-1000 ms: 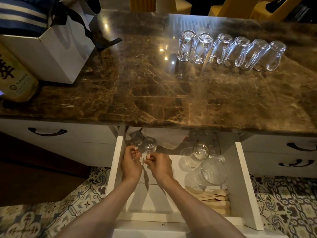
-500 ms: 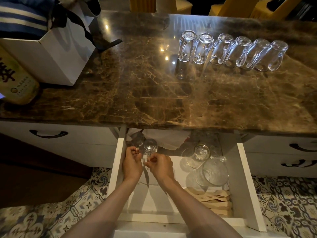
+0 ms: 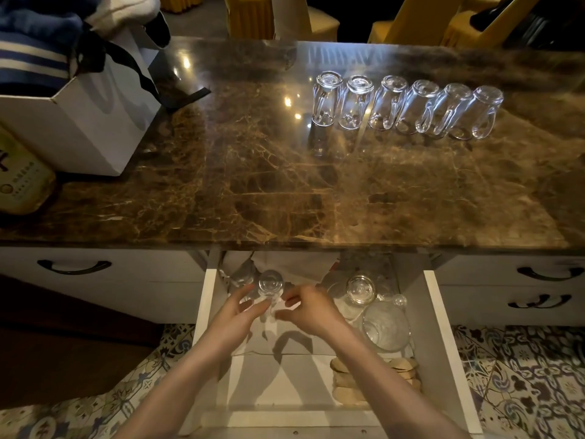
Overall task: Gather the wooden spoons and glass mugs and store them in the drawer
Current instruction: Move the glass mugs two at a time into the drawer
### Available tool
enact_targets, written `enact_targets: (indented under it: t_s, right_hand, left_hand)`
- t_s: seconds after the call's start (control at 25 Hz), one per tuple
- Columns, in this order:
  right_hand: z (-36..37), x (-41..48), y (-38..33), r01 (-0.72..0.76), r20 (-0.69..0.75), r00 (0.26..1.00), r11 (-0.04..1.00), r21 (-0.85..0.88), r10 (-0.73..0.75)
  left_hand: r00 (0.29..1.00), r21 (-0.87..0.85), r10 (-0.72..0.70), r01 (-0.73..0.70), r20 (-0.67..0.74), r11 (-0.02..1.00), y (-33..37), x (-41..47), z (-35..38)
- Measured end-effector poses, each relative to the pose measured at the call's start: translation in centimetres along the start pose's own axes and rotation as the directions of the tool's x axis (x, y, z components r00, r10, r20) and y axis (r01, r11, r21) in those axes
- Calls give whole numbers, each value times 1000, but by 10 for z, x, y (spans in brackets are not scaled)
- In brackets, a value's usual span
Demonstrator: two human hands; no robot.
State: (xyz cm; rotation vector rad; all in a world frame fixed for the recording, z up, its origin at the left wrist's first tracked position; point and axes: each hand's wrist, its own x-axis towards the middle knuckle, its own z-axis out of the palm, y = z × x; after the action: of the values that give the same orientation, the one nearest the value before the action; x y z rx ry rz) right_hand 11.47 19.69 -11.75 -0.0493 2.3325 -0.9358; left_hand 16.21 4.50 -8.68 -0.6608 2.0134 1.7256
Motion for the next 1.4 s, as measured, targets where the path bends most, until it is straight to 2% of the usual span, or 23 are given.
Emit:
enact_targets:
  t_s: [0.12, 0.28, 0.44, 0.56, 0.72, 0.96, 1.2, 1.4]
  right_hand:
    - [-34, -15, -12, 33, -39, 999, 999, 39, -31]
    - [-74, -31, -20, 89, -78, 993, 996, 31, -86]
    - [-107, -35, -26, 136, -154, 981, 983, 120, -117]
    - [-126, -35, -29, 191, -220, 964, 968, 164, -152]
    - [-150, -26, -35, 243, -299, 934, 960, 139, -193]
    - [-188, 2, -48, 295, -456, 871, 936, 191, -181]
    - [-218, 33, -66, 376, -504, 839, 887, 267, -204]
    - [-237, 59, -76, 398, -635, 750, 894, 208, -186]
  left_hand:
    - [988, 109, 133, -141, 74, 984, 26, -14, -6]
    - [953, 170, 288, -300, 90, 939, 63, -18, -5]
    - [911, 171, 403, -413, 92, 894, 96, -6, 4]
    - [879, 105, 469, -476, 85, 873, 115, 7, 13]
    - [852, 54, 520, -523, 70, 850, 137, 29, 22]
    - [828, -1, 560, -560, 20, 829, 171, 69, 34]
    - [817, -71, 572, -577, -79, 814, 199, 103, 44]
    - [780, -52, 599, -615, -180, 787, 221, 134, 50]
